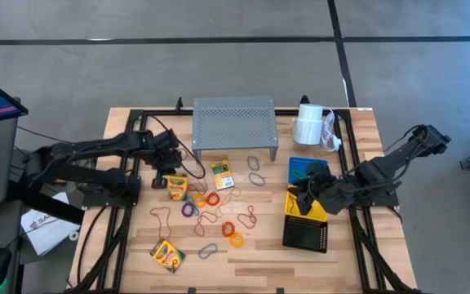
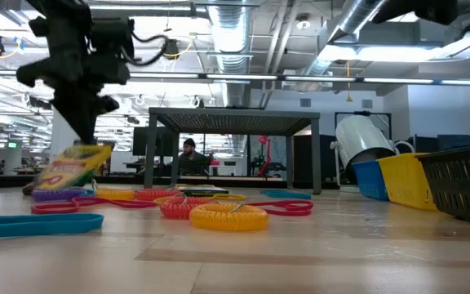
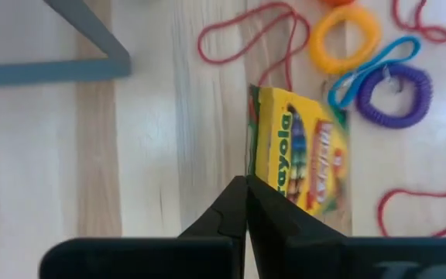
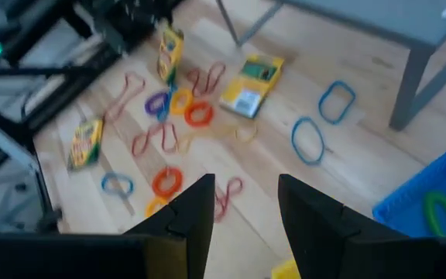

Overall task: Pick & Place Office Desk Supplies
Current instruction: Put the crayon box into the black basket

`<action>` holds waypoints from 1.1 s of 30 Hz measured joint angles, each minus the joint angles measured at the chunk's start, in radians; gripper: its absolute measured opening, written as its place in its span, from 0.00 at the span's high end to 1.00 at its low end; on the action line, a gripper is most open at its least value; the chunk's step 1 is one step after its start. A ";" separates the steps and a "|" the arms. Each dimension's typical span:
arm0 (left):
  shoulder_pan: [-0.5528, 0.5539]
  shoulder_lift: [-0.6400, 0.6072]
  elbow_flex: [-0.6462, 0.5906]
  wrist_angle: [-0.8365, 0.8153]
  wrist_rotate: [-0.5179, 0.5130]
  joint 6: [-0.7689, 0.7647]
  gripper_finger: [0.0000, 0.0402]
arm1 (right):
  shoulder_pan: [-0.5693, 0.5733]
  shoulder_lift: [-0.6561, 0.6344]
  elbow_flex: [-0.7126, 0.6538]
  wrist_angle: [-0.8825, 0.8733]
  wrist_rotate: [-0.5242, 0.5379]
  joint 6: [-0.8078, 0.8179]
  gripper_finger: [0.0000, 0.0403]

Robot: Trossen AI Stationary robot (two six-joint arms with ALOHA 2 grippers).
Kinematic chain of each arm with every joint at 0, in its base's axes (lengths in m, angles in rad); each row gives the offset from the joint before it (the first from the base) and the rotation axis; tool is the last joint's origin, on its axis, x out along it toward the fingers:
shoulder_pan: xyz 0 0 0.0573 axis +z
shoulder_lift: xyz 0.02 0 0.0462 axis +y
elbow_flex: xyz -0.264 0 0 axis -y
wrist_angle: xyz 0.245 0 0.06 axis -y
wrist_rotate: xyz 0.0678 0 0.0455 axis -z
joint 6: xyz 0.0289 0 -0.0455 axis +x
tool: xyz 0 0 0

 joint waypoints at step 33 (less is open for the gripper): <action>-0.333 -0.075 0.402 0.097 -0.002 -0.292 1.00 | -0.348 0.339 -0.005 0.899 -0.340 -0.542 0.39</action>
